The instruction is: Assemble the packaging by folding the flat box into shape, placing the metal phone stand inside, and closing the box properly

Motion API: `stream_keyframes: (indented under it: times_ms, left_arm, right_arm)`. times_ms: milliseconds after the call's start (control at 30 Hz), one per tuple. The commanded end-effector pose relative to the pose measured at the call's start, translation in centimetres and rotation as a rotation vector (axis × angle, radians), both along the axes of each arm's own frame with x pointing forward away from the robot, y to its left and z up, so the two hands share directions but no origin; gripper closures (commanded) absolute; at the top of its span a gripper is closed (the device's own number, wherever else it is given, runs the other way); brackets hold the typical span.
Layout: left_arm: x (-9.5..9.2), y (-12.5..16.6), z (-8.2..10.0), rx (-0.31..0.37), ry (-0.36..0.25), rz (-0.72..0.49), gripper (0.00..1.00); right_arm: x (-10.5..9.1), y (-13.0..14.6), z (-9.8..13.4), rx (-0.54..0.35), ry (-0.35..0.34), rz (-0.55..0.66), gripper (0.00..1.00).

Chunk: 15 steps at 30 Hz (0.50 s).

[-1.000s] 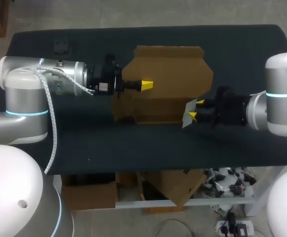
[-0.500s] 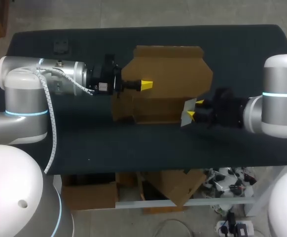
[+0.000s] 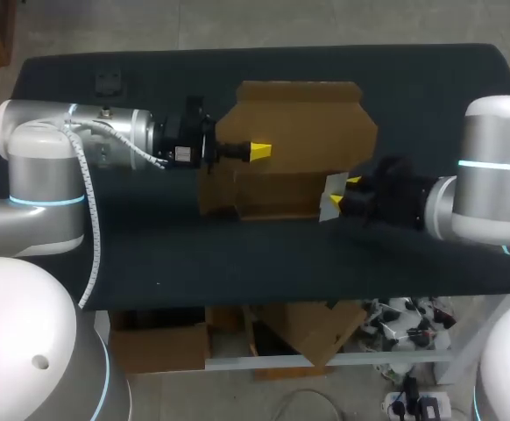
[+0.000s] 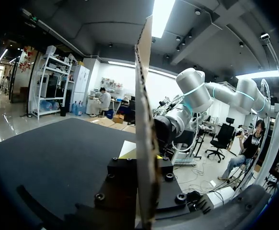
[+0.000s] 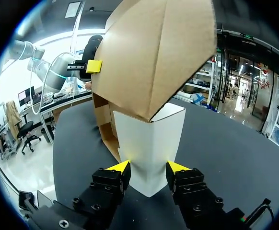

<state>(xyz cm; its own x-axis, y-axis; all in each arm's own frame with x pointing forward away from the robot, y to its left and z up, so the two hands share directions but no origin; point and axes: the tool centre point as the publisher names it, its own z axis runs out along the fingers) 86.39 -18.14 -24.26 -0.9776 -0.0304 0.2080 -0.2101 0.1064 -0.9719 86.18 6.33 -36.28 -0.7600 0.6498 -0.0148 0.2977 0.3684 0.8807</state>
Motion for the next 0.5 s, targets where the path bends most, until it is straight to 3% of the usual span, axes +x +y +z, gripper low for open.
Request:
stream_keyframes:
  times_ms: [33, 500]
  left_arm:
    - [-0.05, -0.15, -0.53, 0.0, 0.0, -0.002, 1.0]
    - [-0.05, -0.15, -0.53, 0.0, 0.0, -0.002, 1.0]
  right_arm:
    - [0.25, 1.13, -0.53, -0.009, -0.031, -0.072, 0.5]
    - [0.81, 1.45, -1.05, 0.018, -0.03, -0.133, 0.51]
